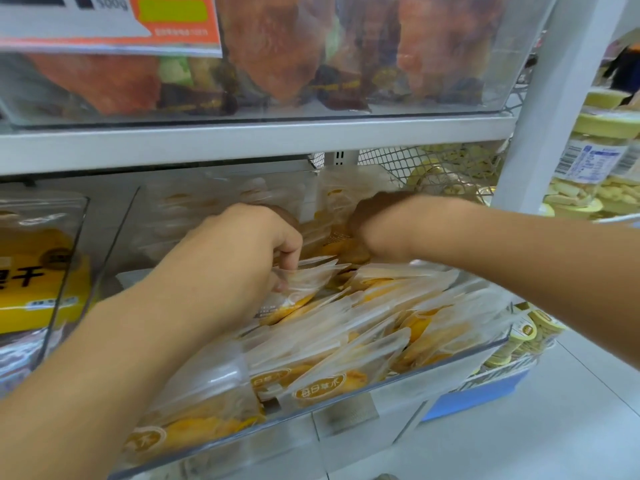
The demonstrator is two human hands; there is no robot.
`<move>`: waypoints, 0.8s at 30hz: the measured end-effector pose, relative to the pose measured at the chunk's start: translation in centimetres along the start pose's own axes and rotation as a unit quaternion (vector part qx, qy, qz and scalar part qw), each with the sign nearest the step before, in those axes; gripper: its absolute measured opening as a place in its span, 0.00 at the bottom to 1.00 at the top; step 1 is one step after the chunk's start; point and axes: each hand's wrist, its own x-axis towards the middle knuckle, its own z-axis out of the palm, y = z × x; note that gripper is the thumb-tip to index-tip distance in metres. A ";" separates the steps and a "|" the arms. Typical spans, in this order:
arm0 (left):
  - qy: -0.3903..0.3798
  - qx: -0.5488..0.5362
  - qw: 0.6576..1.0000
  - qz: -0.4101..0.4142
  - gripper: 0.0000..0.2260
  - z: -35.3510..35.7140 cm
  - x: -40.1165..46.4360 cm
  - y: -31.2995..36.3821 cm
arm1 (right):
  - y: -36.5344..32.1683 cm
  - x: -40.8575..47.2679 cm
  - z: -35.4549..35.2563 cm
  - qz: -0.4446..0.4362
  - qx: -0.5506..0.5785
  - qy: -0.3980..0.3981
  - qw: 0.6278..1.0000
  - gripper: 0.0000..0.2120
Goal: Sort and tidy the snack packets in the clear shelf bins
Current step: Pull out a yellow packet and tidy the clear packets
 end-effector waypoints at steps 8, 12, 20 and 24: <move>-0.034 -0.047 0.998 -0.037 0.10 -0.2 1.3 -0.1 | 3.3 -4.2 -0.6 -0.041 0.227 0.060 0.971 0.23; -0.002 -0.102 0.994 -0.034 0.07 0.4 0.8 -0.6 | 2.8 -5.4 -0.7 -0.079 0.274 0.092 0.954 0.20; 0.024 -0.082 0.996 -0.015 0.17 -0.4 -0.8 -0.6 | -1.4 -4.2 -2.2 -0.133 0.251 0.154 0.946 0.17; 0.010 -0.054 0.998 -0.028 0.24 -1.5 -2.3 -1.5 | -3.4 -3.3 -2.8 -0.113 0.160 0.152 0.969 0.18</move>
